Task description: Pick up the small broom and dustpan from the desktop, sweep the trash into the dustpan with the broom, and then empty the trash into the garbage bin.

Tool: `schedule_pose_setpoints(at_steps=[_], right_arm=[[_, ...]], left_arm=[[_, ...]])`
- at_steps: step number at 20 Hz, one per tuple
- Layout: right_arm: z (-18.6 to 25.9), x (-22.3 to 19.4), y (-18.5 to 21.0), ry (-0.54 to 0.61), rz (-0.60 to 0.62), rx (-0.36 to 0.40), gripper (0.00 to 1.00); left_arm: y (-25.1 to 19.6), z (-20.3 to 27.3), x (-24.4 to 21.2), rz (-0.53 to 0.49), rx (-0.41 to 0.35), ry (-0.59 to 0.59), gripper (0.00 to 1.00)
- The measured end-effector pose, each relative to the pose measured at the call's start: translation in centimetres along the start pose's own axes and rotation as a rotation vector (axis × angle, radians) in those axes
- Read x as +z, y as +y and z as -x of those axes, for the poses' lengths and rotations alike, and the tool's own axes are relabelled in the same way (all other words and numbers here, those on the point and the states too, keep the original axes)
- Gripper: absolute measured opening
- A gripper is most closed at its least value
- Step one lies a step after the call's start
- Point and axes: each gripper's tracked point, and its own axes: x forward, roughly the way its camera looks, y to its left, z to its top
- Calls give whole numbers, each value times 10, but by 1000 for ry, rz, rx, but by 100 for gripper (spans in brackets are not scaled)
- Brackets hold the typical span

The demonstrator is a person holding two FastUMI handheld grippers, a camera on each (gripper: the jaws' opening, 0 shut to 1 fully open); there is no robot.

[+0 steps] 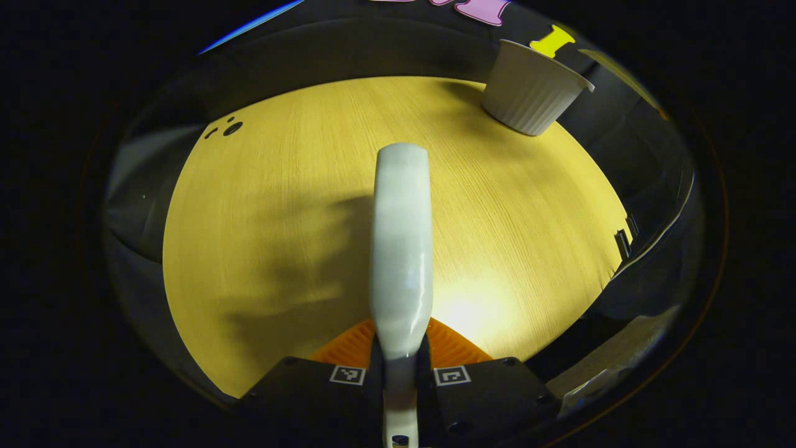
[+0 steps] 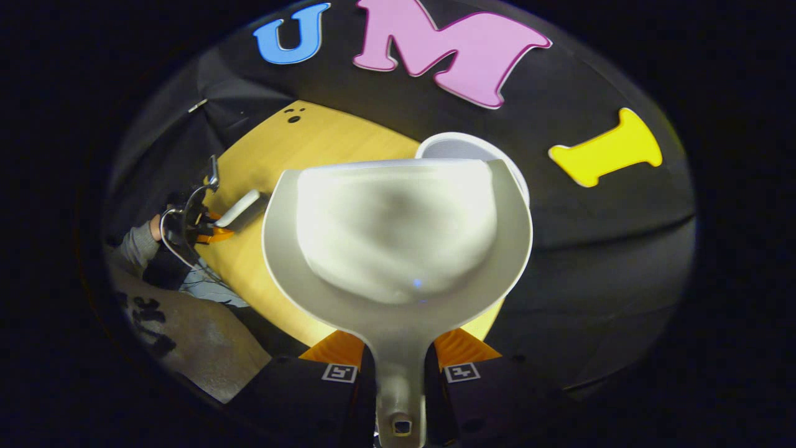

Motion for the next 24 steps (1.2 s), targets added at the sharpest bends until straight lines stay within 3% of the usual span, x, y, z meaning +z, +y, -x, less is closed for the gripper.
schedule_pose_setpoints(at_steps=[5, 12, 13, 15, 21, 23, 24], right_arm=[[-61, -46, 74, 27, -24, 81, 36], [-159, -90, 137, 96, -117, 83, 36], [-171, -92, 145, 104, -133, 88, 39], [-188, -93, 153, 101, -164, 89, 32], [-221, -98, 155, 84, -184, 41, 36], [-225, -98, 159, 91, -202, 47, 32], [-227, -98, 162, 91, -214, 54, 36]], left_arm=[[2, 0, -2, 0, 16, 4, 26], [4, 0, -2, -32, 57, 13, 25], [5, -1, -3, -36, 64, 14, 26], [5, -2, -4, -41, 78, 17, 26], [5, -11, -7, -27, 101, 33, 24], [8, -17, -8, -33, 113, 43, 24], [9, -18, -8, -36, 121, 48, 26]])
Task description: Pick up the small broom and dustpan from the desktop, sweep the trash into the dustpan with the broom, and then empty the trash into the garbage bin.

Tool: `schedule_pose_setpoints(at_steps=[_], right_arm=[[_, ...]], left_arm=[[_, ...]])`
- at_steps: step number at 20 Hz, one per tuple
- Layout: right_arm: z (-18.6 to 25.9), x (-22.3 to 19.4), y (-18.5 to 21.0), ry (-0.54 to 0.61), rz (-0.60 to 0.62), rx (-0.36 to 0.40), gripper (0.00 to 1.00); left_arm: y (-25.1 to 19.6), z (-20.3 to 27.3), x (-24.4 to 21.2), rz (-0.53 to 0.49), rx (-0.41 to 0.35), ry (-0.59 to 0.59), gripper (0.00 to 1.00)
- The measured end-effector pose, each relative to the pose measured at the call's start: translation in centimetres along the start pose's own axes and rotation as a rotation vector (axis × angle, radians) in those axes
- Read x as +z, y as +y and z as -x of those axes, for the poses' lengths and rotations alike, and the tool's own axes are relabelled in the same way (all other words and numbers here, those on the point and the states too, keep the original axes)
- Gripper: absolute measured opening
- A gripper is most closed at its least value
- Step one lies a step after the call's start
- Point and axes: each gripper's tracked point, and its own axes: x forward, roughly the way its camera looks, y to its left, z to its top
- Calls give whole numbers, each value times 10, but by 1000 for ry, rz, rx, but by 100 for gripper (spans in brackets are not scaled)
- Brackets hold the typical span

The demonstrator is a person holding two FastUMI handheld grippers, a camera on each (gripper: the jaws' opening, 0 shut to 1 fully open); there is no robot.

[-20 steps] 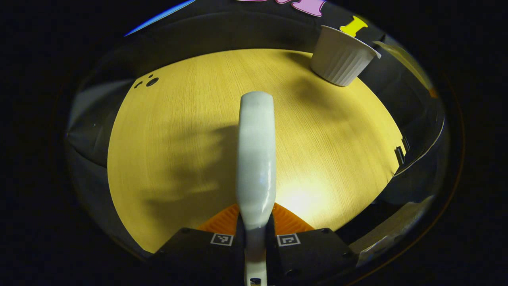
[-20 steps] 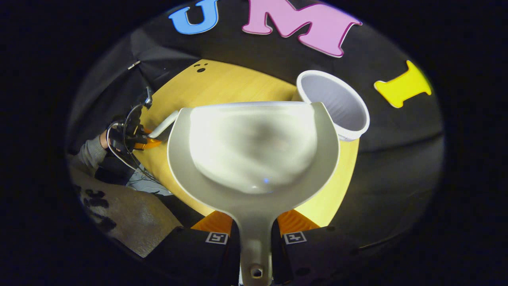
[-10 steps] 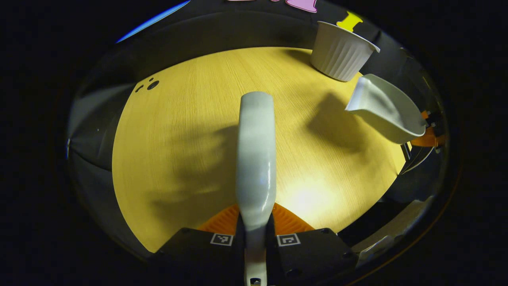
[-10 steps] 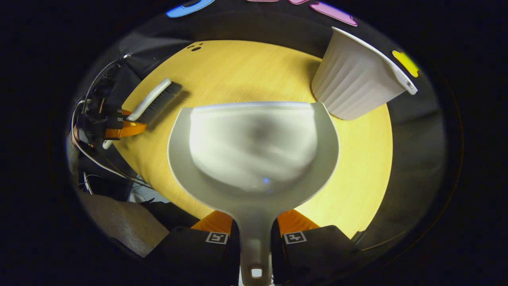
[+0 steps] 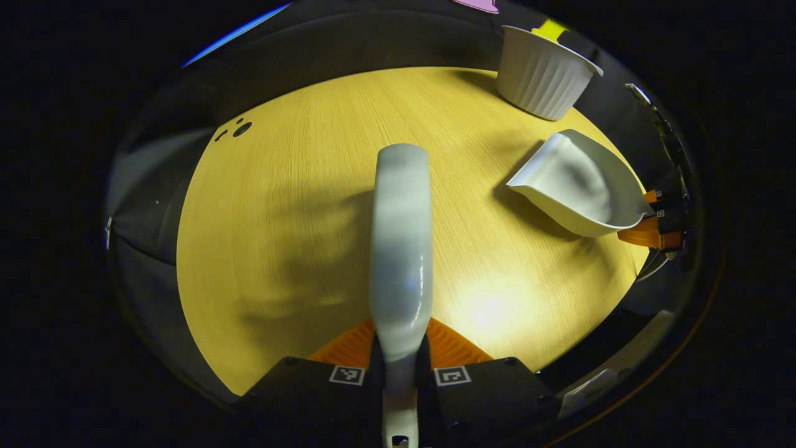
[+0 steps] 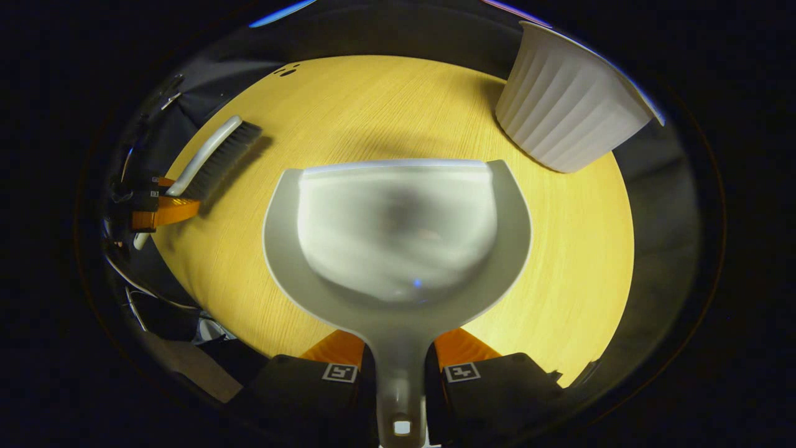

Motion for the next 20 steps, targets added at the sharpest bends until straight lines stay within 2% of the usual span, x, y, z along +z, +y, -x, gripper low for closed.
schedule_pose_setpoints(at_steps=[3, 4, 6, 7, 13, 14, 15, 18, 20], right_arm=[[-2, -2, 0, 22, -4, 5, 36], [-1, -3, -2, 31, 2, -1, 32], [1, -3, 0, 29, -12, 7, 40], [0, -3, 1, 25, -21, 8, 36], [-4, -9, 1, 35, -10, 3, 39], [-3, -11, 1, 34, -11, 8, 43], [-1, -10, 2, 31, -17, 12, 48], [9, -7, 4, 20, -32, 34, 43], [23, -5, 3, 10, -32, 53, 45]], left_arm=[[-2, 1, 0, 1, 2, 19, 27], [-3, 0, 1, 1, 1, 26, 25], [0, 1, 4, -1, 8, 39, 27], [-1, 3, 4, -3, 12, 44, 28], [-3, 6, 0, -29, 14, 64, 30], [-2, 7, 0, -31, 20, 63, 29], [1, 8, 0, -35, 31, 61, 33], [4, 20, 2, -50, 49, 43, 33], [6, 33, 6, -53, 54, 23, 33]])
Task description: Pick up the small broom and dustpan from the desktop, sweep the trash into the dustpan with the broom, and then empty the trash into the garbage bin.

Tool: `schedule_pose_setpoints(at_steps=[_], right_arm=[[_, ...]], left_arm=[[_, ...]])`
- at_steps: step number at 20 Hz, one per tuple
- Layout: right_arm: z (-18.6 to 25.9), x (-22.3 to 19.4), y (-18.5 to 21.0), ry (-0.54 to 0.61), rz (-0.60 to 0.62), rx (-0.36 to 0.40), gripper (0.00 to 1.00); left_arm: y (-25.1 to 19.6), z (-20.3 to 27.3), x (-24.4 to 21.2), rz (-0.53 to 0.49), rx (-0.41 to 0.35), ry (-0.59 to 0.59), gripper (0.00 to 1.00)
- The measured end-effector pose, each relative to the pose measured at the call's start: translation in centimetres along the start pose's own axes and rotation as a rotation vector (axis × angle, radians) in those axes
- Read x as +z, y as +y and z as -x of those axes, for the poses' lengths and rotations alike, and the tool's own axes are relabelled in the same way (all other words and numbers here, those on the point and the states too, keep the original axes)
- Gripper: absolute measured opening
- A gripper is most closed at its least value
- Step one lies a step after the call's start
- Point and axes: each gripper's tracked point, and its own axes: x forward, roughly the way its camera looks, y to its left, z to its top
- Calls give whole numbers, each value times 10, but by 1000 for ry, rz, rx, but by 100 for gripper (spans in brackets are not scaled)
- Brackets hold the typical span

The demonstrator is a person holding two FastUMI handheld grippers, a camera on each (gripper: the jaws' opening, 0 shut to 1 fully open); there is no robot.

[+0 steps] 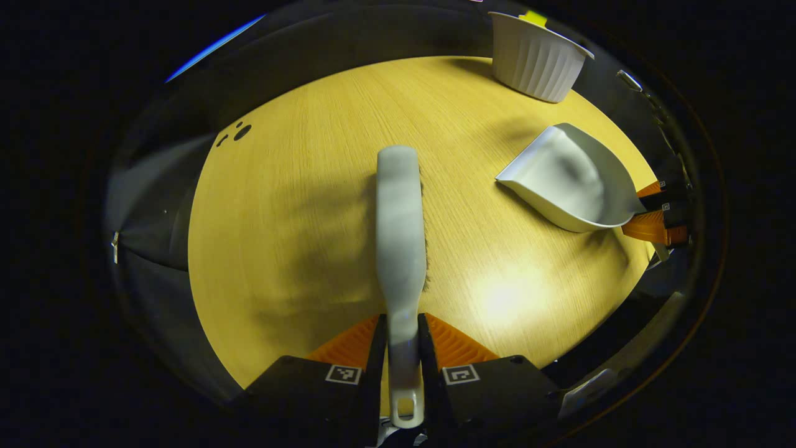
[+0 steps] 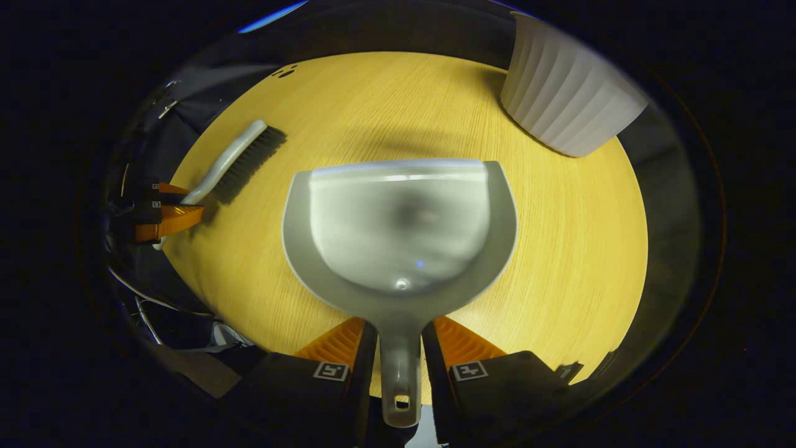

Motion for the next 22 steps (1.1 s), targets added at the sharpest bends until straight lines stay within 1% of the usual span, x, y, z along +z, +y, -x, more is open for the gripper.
schedule_pose_setpoints(at_steps=[3, 6, 7, 8, 9, 10, 11, 12, 14, 17, 18, 19, 20, 21, 22], right_arm=[[29, 5, -1, -38, -10, 28, 45], [66, 21, -3, -130, -31, 36, 44], [81, 33, -4, -187, -42, 40, 43], [94, 44, -5, -237, -51, 43, 35], [110, 59, -8, -302, -59, 39, 41], [124, 72, -11, -357, -62, 34, 35], [140, 85, -14, -421, -62, 26, 48], [158, 105, -18, -500, -64, 14, 41], [184, 131, -21, -628, -61, -2, 41], [229, 163, -19, -834, -31, -28, 41], [245, 171, -19, -892, -24, -35, 41], [256, 177, -16, -936, -17, -40, 34], [267, 180, -15, -965, -10, -47, 41], [275, 182, -15, -986, -3, -58, 41], [279, 184, -13, -1000, 9, -62, 41]], left_arm=[[2, 24, 9, 10, 11, -46, 33], [2, 55, 31, 24, 15, -134, 33], [1, 69, 44, 36, 12, -188, 35], [-1, 81, 57, 48, 9, -238, 37], [2, 94, 71, 62, 17, -297, 33], [5, 111, 90, 75, 33, -362, 33], [8, 128, 111, 83, 43, -436, 33], [7, 147, 130, 91, 48, -517, 33], [4, 181, 158, 97, 47, -658, 33], [1, 230, 187, 98, 64, -853, 33], [-2, 244, 195, 101, 61, -902, 33], [-3, 251, 198, 108, 57, -934, 33], [-5, 258, 199, 122, 58, -953, 33], [-10, 263, 200, 134, 61, -960, 29], [-13, 265, 200, 145, 65, -965, 32]])
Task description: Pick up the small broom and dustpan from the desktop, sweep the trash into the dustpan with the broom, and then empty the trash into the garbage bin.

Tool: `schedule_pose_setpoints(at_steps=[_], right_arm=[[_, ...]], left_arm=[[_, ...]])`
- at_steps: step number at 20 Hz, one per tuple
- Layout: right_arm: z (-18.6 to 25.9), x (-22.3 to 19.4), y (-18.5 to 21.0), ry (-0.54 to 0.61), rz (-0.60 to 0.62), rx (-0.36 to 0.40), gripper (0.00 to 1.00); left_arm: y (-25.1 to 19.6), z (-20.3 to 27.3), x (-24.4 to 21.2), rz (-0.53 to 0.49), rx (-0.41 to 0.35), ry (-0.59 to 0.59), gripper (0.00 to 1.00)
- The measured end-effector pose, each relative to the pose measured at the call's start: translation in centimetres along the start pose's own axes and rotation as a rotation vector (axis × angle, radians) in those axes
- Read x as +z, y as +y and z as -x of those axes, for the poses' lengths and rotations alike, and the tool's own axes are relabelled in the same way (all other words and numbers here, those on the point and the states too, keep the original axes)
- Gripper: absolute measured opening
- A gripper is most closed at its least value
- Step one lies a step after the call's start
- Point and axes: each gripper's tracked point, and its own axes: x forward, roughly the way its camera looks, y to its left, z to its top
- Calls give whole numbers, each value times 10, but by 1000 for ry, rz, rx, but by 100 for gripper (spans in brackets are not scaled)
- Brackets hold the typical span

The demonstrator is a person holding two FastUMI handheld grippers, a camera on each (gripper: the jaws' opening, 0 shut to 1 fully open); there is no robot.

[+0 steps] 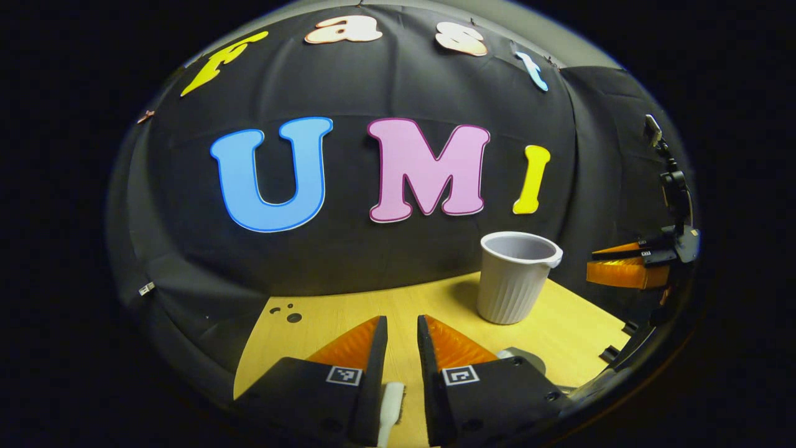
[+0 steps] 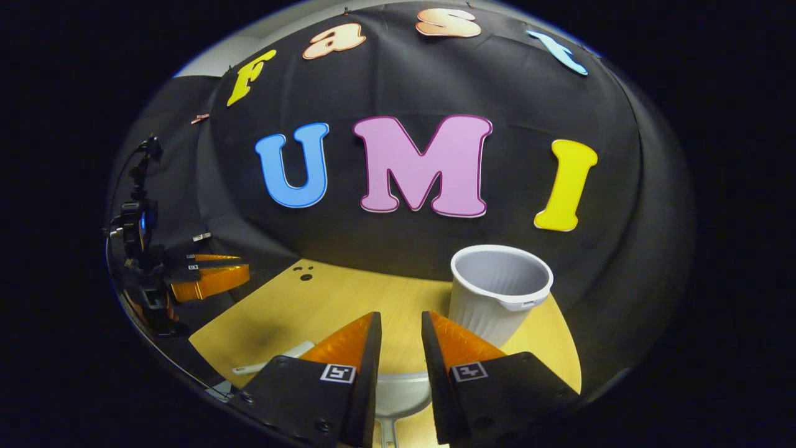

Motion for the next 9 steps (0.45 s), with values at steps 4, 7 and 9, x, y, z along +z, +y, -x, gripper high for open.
schedule_pose_setpoints(at_steps=[4, 7, 9], right_arm=[[-2, 2, 18, -9, 24, 54, 41], [-2, 1, 20, -7, 38, 58, 41], [-2, 1, 20, -2, 46, 54, 41]], left_arm=[[-17, 3, -4, 19, -31, 9, 33], [-22, 2, -2, 5, -54, 18, 33], [-19, 2, -2, -4, -53, 22, 33]])
